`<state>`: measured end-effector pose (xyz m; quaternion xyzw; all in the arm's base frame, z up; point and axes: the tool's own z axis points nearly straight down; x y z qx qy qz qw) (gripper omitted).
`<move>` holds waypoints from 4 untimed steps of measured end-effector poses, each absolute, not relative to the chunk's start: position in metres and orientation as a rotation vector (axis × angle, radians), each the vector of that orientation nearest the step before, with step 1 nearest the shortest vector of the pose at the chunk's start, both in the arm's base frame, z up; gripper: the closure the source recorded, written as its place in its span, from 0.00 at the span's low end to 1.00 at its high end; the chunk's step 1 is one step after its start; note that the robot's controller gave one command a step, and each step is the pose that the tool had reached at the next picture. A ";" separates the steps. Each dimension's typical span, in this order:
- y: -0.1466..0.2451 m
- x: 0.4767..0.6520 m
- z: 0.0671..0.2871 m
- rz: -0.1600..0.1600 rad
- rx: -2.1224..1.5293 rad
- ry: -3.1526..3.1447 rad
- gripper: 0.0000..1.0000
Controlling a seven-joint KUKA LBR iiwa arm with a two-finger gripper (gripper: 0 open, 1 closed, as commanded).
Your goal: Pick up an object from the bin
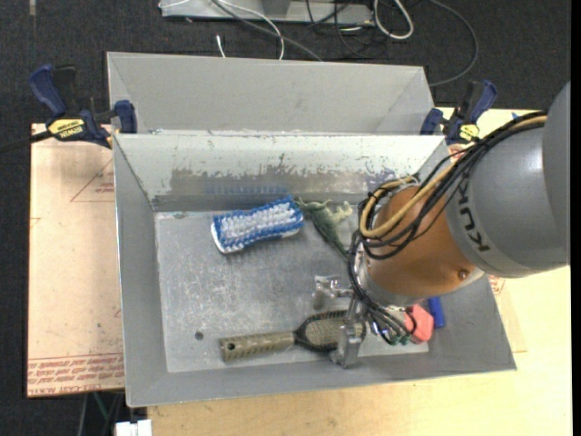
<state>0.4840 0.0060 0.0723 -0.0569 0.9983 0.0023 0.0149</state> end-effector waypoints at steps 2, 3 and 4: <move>0.014 0.487 0.072 0.005 -0.094 3.113 1.00; 0.014 0.486 0.079 0.005 -0.094 3.118 1.00; 0.014 0.485 0.090 0.006 -0.095 3.121 1.00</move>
Offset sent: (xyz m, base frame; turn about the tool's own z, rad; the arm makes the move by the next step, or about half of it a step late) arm 0.0000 0.0000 0.0000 0.0000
